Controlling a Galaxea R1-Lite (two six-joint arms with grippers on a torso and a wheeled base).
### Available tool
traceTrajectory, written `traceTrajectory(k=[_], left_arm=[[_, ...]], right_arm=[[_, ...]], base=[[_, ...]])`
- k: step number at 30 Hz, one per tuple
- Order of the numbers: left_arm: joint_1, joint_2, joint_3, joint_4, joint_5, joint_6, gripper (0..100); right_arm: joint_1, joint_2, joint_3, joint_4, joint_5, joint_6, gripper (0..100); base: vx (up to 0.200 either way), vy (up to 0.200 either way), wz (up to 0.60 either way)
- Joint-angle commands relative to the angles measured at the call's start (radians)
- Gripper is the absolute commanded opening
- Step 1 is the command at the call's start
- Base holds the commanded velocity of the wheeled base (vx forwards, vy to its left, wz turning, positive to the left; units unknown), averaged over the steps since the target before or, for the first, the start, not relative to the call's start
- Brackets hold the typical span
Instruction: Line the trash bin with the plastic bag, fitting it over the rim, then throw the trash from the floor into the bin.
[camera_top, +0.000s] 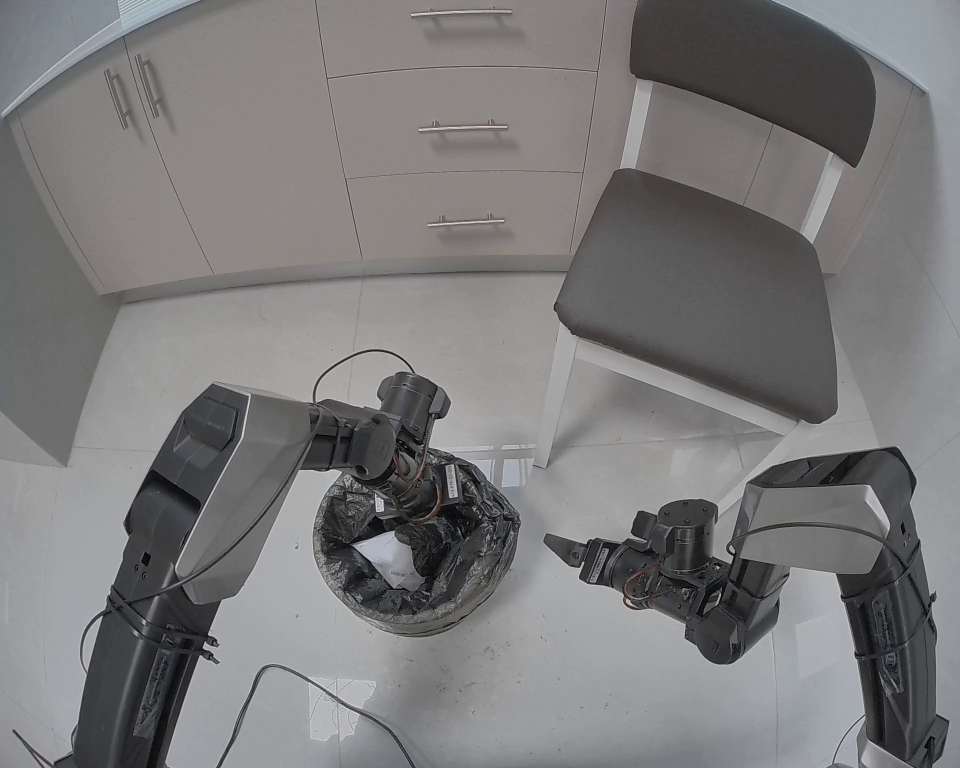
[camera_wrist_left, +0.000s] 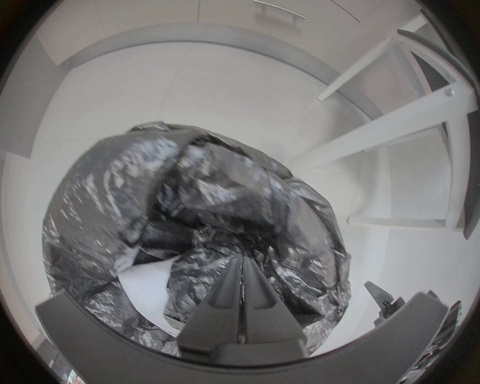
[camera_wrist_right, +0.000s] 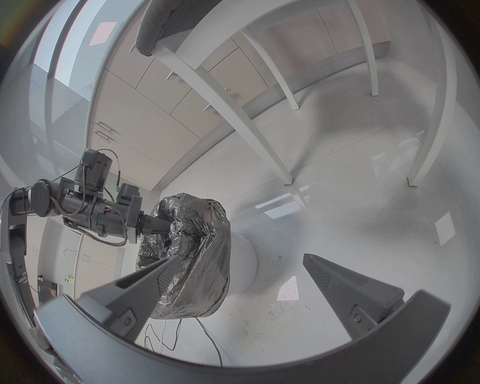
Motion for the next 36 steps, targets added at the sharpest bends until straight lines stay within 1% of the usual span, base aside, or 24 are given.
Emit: traceTrajectory(k=[1, 10, 14, 18, 29, 33, 36], left_arm=[[-0.009, 0.019, 0.0, 0.007, -0.009, -0.002, 0], [0.001, 0.14, 0.0, 0.01, 0.004, -0.001, 0], [0.03, 0.209, 0.0, 0.004, 0.004, -0.001, 0], [0.049, 0.227, 0.0, -0.003, 0.004, -0.002, 0], [0.046, 0.18, 0.0, -0.026, 0.004, -0.008, 0], [0.038, 0.125, 0.0, -0.018, 0.007, -0.016, 0], [0.02, 0.045, 0.0, -0.004, 0.02, -0.051, 0]], right_arm=[[0.0, 0.002, 0.0, 0.0, 0.0, 0.0, 100], [-0.003, 0.009, -0.009, 0.0, 0.002, 0.0, 100], [-0.006, 0.014, -0.014, 0.0, 0.002, 0.0, 100], [-0.006, 0.016, -0.017, 0.0, 0.002, 0.0, 100], [-0.007, 0.026, -0.031, 0.0, 0.002, 0.0, 100], [-0.009, 0.028, -0.029, 0.0, 0.002, 0.0, 100], [-0.009, 0.028, -0.029, 0.0, 0.002, 0.0, 100]], base=[[0.0, 0.0, 0.0], [0.0, 0.0, 0.0], [0.0, 0.0, 0.0], [0.0, 0.0, 0.0], [0.0, 0.0, 0.0], [0.0, 0.0, 0.0], [0.0, 0.0, 0.0]])
